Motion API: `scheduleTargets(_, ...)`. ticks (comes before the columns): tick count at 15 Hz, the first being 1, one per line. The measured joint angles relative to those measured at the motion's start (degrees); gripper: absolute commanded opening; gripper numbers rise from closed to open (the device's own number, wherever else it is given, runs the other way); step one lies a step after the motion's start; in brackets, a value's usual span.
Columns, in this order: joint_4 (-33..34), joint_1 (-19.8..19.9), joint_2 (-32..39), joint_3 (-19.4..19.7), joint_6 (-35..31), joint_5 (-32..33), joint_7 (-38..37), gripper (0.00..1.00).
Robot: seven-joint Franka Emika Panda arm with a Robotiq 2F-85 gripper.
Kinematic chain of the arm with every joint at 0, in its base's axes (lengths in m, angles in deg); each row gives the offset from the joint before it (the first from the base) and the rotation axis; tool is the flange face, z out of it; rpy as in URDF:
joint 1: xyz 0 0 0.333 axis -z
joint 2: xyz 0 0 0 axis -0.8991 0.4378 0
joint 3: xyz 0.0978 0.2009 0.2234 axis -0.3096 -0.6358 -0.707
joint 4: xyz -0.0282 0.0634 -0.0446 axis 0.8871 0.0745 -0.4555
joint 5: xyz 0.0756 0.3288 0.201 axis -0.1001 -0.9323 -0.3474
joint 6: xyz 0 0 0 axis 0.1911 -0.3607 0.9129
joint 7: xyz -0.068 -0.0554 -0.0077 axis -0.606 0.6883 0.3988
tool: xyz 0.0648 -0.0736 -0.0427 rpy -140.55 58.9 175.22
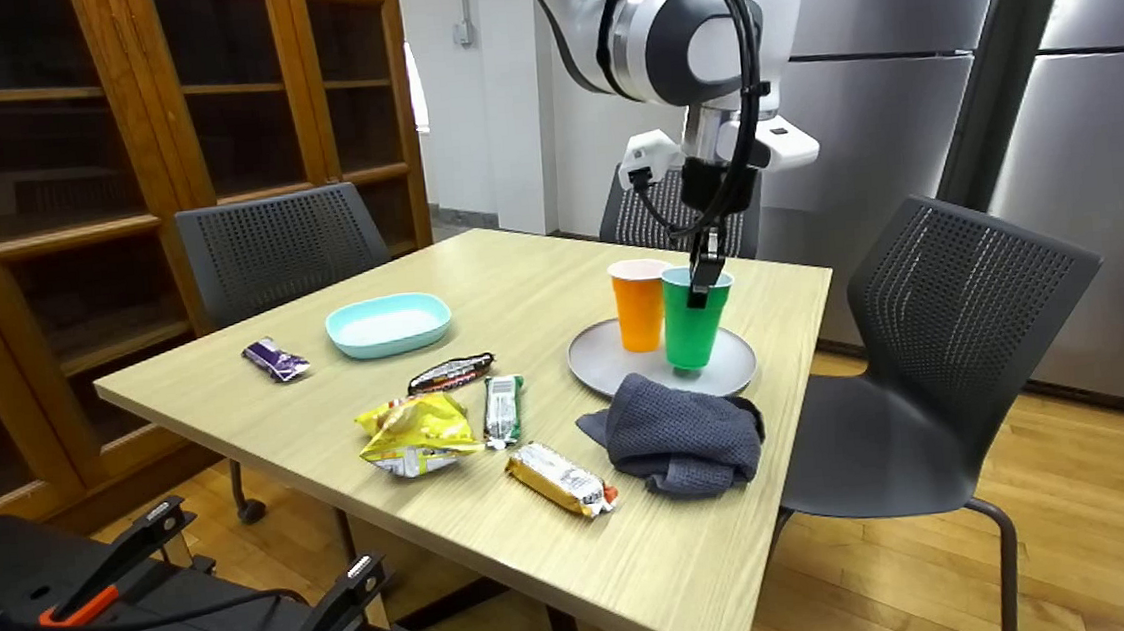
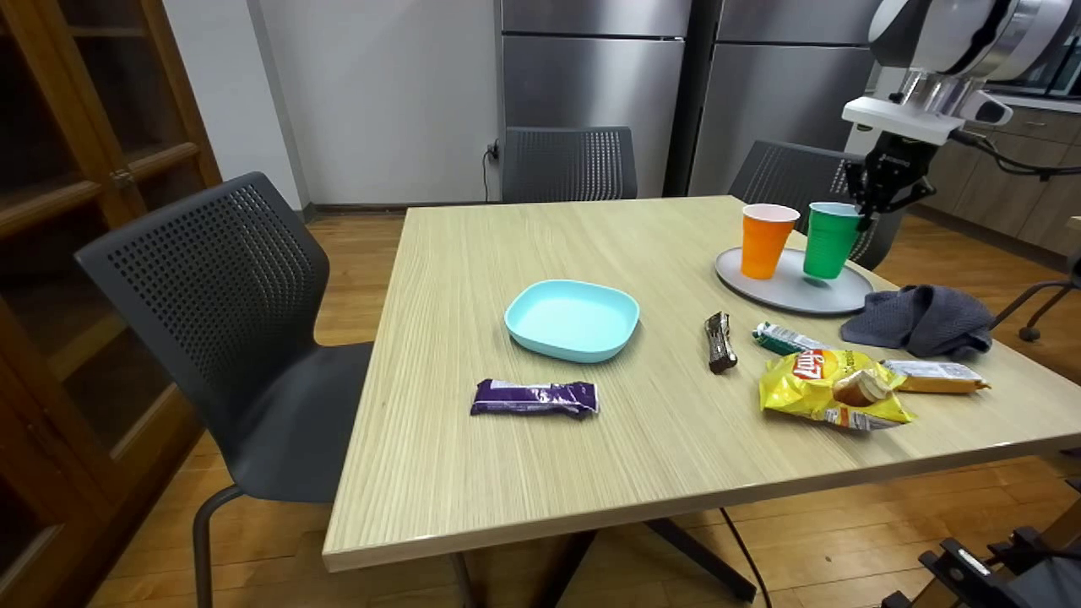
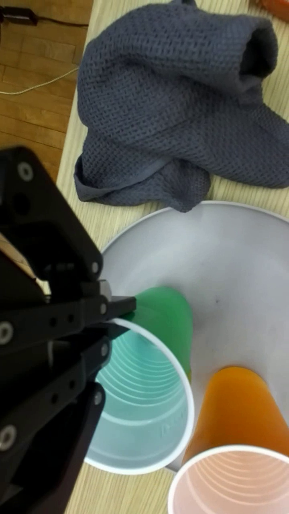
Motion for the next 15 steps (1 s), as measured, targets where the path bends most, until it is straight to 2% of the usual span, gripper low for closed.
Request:
scheduleTargets(12, -1.32, -0.84, 0.01, 0.43, 0.00, 0.92, -1.67, 0.01)
scheduleTargets(13, -1.42, -0.85, 0.02, 0.41, 0.00, 0.92, -1.67, 0.30)
scheduleTargets(15, -1.58, -0.87, 0.02, 0.33, 0.00, 0.92, -1.67, 0.38)
